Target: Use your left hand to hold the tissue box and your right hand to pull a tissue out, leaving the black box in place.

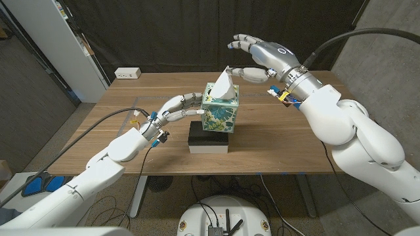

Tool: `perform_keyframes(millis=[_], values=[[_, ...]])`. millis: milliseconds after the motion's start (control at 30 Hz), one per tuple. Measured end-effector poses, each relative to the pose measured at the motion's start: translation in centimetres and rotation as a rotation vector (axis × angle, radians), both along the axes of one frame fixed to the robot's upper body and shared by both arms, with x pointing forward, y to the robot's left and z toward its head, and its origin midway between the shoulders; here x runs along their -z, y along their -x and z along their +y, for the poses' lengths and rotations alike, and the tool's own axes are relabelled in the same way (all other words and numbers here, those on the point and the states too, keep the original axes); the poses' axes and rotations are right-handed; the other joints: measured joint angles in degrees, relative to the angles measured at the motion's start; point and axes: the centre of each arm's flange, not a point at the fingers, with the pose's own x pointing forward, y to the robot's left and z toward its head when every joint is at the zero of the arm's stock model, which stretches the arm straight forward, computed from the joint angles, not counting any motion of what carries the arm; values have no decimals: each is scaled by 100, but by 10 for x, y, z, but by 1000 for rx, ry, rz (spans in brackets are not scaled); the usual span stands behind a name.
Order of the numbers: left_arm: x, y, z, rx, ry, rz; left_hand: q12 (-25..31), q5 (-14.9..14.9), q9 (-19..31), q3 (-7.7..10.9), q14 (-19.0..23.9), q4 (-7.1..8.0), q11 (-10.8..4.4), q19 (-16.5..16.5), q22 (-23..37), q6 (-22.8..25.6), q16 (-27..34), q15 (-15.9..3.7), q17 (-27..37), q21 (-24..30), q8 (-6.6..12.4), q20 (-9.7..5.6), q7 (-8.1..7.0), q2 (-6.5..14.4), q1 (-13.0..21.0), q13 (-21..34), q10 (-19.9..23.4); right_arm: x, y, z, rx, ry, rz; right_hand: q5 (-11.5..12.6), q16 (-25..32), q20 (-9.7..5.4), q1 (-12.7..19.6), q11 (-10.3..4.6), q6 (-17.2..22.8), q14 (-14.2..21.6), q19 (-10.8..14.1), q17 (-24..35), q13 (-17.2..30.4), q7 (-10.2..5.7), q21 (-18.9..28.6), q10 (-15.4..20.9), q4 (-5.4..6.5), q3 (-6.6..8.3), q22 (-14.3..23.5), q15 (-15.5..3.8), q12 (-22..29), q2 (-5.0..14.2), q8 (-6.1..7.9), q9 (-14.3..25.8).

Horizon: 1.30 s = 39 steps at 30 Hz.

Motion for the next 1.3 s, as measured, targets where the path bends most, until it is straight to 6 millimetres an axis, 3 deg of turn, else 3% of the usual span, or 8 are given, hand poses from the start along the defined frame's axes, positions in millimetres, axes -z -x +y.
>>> perform_keyframes(millis=[233, 600, 667, 833, 1200, 1300], values=[[0, -2, 1, 2, 2, 5, 0, -4, 2, 12, -1, 12, 0, 0, 0, -1, 0, 0, -1, 0, -1, 0, 0, 24, -24, 0, 0, -6, -1, 5, 14, 25, 22, 0, -35, 0, 177, -5, 247, -90, 0, 0, 0, -66, 0, -72, 38, 38, 0, 16, 0, 5, 88, 27], [0, -3, 0, 8, -1, 6, 0, -5, 4, 12, -2, 12, 2, 0, 0, -2, -6, 2, -3, 1, -23, 0, -1, 30, -30, -1, 0, -10, -5, 11, 29, 58, 62, 21, -34, -1, 298, -8, 331, -126, 0, 1, -5, -147, 0, -213, 13, 61, 1, 53, 0, 49, 87, 27], [-1, -3, -1, 10, -3, 4, 0, -5, 4, 12, -2, 12, 11, 0, 0, -2, -8, 2, -4, 1, -24, 0, -1, 30, -30, -1, 9, -11, -5, 14, 32, 72, 63, 21, -34, -1, 382, -8, 377, -160, 0, 1, -19, -134, 0, -213, 13, 61, 1, 45, 0, -34, 88, 27], [-2, -2, -1, 13, -1, 0, 0, -5, 4, 12, -1, 12, 11, 0, 0, -2, -11, 1, -5, 1, -29, 0, -1, 30, -30, -2, 9, -12, -7, 16, 50, 91, 75, 21, -82, -1, 380, -7, 431, -169, 0, 1, -21, -189, 0, -275, 13, 61, 1, 35, 0, -32, 88, 26], [-2, 1, 2, 5, 4, -9, 0, 18, 2, 12, 12, 13, 12, 0, 0, -3, -27, -12, -18, 1, -6, 0, -2, 29, -29, 26, 8, -13, -7, 18, 87, 119, 104, 43, -82, -1, 531, -7, 475, -210, 0, 2, -21, -187, 0, -274, 5, 101, 1, -6, 0, -18, 87, 26], [-3, 1, 2, 5, 5, -11, 0, 18, 1, 12, 12, 13, 12, 0, 0, -3, -27, -12, -28, 1, -6, 0, -2, 29, -29, 26, 8, -13, -6, 19, 98, 128, 111, 43, -82, 0, 630, 9, 554, -252, -1, 2, -21, -106, 0, -290, 13, 140, 1, 35, 0, -10, 114, 48]])
